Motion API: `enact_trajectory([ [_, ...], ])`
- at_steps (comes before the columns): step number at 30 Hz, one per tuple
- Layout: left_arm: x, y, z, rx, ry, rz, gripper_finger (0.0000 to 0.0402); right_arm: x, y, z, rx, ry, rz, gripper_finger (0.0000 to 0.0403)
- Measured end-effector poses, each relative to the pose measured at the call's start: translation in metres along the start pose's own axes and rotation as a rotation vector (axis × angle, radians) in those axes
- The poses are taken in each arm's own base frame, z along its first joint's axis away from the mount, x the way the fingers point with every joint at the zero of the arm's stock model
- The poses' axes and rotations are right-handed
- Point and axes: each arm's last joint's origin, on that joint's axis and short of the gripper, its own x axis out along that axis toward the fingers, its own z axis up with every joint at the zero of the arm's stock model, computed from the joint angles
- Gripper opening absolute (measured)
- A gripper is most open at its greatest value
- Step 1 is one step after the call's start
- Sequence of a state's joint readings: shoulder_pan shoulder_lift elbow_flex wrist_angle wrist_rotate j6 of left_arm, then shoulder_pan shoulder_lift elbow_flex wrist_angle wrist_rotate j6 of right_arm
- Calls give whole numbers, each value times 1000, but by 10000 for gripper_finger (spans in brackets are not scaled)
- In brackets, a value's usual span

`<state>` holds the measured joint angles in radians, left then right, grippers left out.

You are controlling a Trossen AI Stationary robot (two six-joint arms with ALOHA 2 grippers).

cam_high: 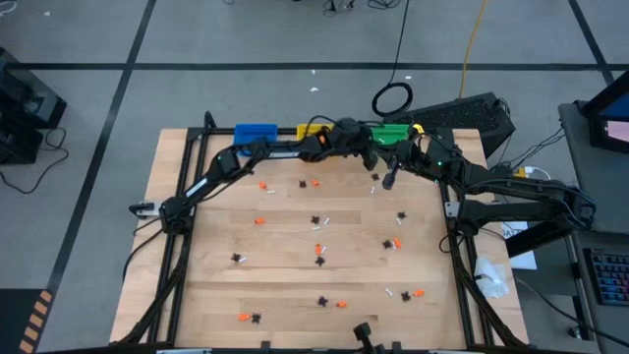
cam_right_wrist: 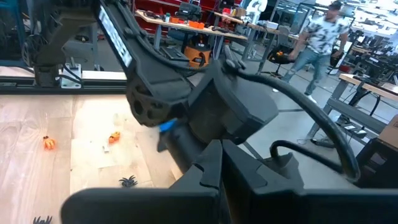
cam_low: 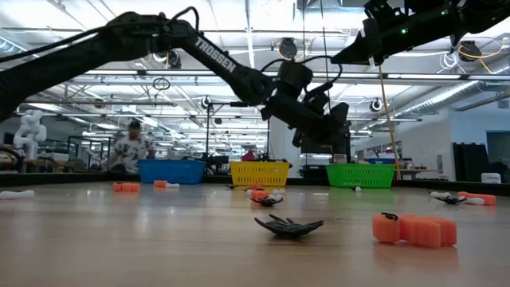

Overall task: Sort Halloween decoration
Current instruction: Put the black spider toy into the blue bin

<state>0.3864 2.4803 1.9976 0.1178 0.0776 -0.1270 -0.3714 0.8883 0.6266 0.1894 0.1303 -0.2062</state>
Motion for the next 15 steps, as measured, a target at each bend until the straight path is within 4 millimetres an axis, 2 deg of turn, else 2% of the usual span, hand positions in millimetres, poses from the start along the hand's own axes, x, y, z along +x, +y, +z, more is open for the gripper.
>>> enact_trajectory([
  [5,-2,-13,-4,33,47,27,2,0,0,0,3,0,0,0],
  [12,-2,-27,-52,-2,16,10,0,0,0,-1,5,8,2,0],
  [15,-13,-37,-51,6,-34,-10,0,0,0,-1,4,8,2,0],
])
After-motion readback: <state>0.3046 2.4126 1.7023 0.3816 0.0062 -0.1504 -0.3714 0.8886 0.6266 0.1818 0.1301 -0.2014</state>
